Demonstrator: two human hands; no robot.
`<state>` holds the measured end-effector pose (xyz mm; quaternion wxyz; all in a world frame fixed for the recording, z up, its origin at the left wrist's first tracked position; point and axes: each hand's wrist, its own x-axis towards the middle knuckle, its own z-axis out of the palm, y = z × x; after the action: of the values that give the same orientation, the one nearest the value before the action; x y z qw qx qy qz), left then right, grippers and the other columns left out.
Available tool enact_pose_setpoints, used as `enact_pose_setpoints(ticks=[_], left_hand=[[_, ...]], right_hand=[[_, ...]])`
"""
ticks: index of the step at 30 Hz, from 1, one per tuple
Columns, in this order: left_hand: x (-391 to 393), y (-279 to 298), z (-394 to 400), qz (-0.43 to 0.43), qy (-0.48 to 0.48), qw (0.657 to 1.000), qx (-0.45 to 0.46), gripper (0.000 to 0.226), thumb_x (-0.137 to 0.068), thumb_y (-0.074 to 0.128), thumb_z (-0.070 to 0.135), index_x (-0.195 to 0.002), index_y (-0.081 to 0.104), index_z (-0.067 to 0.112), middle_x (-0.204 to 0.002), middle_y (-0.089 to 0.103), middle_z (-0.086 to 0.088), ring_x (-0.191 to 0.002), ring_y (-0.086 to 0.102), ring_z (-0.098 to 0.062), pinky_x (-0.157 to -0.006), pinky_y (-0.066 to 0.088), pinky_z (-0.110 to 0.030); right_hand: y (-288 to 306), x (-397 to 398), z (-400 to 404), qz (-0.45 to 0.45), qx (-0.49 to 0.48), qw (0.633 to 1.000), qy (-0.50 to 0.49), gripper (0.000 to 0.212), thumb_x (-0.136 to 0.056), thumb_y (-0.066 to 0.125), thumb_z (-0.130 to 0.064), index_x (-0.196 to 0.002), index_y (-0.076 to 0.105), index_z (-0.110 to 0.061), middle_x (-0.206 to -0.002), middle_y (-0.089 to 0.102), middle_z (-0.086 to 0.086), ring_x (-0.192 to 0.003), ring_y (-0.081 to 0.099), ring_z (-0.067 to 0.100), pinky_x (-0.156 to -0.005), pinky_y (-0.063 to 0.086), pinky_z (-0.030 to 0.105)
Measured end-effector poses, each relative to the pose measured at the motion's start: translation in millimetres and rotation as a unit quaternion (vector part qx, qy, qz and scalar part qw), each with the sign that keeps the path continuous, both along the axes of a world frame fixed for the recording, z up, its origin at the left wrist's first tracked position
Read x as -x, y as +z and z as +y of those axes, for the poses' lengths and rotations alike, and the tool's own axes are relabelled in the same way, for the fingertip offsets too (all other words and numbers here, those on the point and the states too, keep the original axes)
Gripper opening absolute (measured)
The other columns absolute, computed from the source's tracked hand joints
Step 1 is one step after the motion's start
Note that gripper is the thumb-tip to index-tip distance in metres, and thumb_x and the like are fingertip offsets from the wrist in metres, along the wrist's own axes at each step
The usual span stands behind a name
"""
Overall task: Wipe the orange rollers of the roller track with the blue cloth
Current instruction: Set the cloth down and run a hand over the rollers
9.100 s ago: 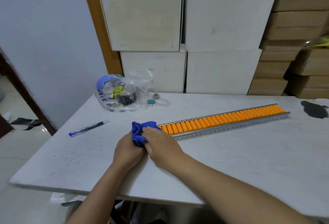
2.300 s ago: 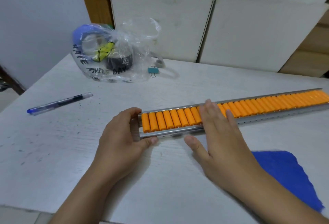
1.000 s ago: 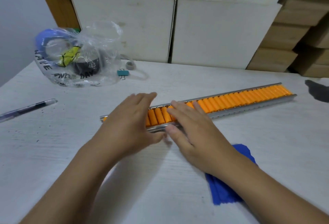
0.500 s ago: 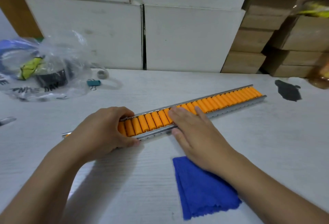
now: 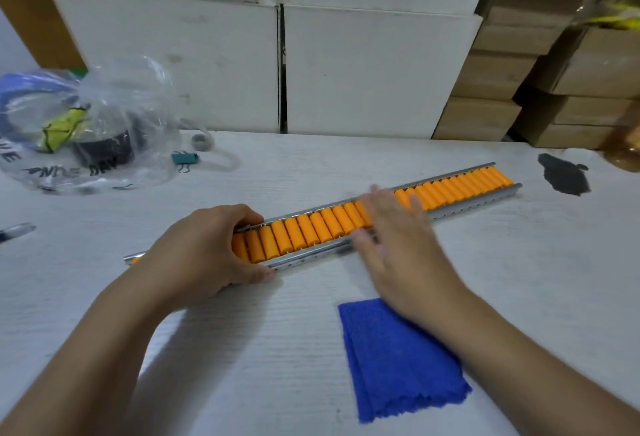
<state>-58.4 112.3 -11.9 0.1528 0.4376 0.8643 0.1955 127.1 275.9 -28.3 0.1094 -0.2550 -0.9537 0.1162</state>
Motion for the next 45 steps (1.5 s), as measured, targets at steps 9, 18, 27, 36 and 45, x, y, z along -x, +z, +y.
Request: enact_pose_setpoints(ticks=[9, 18, 27, 36, 45], left_hand=[[1, 0, -1, -0.021, 0.002, 0.999, -0.025, 0.06, -0.044, 0.067, 0.059, -0.101, 0.058, 0.041, -0.09, 0.063, 0.022, -0.088, 0.058, 0.0, -0.079, 0.051, -0.035], [1, 2, -1, -0.007, -0.001, 1.0, 0.008, 0.07, -0.055, 0.081, 0.052, -0.117, 0.051, 0.041, -0.101, 0.055, 0.018, -0.094, 0.053, -0.007, -0.083, 0.049, -0.035], [1, 5, -4, 0.013, -0.028, 0.999, 0.007, 0.068, -0.057, 0.079, 0.054, -0.116, 0.049, 0.044, -0.095, 0.049, 0.026, -0.092, 0.052, -0.003, -0.079, 0.047, -0.029], [-15, 17, 0, 0.063, -0.08, 0.989, 0.108, 0.096, -0.063, 0.061, 0.07, -0.143, 0.023, 0.032, -0.141, 0.032, 0.016, -0.121, 0.042, -0.008, -0.097, 0.038, -0.027], [-79, 0, 122, 0.16, -0.126, 0.979, 0.001, 0.062, -0.076, 0.056, 0.051, -0.126, 0.048, 0.016, -0.122, 0.052, -0.005, -0.112, 0.049, -0.024, -0.089, 0.042, -0.036]], right_hand=[[-12, 48, -63, 0.0, -0.021, 0.979, 0.204, 0.06, -0.097, 0.023, -0.049, -0.145, 0.032, -0.014, -0.156, 0.027, 0.002, -0.145, 0.012, 0.012, -0.117, -0.009, 0.038], [-7, 6, 9, -0.031, -0.05, 0.995, 0.08, 0.064, -0.094, 0.012, -0.053, -0.148, 0.025, -0.021, -0.156, 0.027, -0.004, -0.144, 0.016, 0.007, -0.118, -0.008, 0.039], [-22, -22, 57, -0.001, -0.039, 0.998, -0.043, 0.065, -0.095, 0.014, -0.055, -0.15, 0.022, -0.021, -0.157, 0.023, -0.003, -0.144, 0.011, 0.006, -0.117, -0.012, 0.038], [-12, -37, 47, 0.092, 0.069, 0.993, -0.002, 0.055, -0.097, 0.029, -0.049, -0.148, 0.02, -0.03, -0.15, 0.014, -0.021, -0.121, -0.018, -0.03, -0.113, -0.01, 0.021], [-13, -30, 45, 0.055, -0.022, 0.995, 0.079, 0.051, -0.1, 0.025, -0.042, -0.147, 0.03, -0.023, -0.156, 0.027, -0.003, -0.141, 0.006, -0.005, -0.116, -0.015, 0.029]])
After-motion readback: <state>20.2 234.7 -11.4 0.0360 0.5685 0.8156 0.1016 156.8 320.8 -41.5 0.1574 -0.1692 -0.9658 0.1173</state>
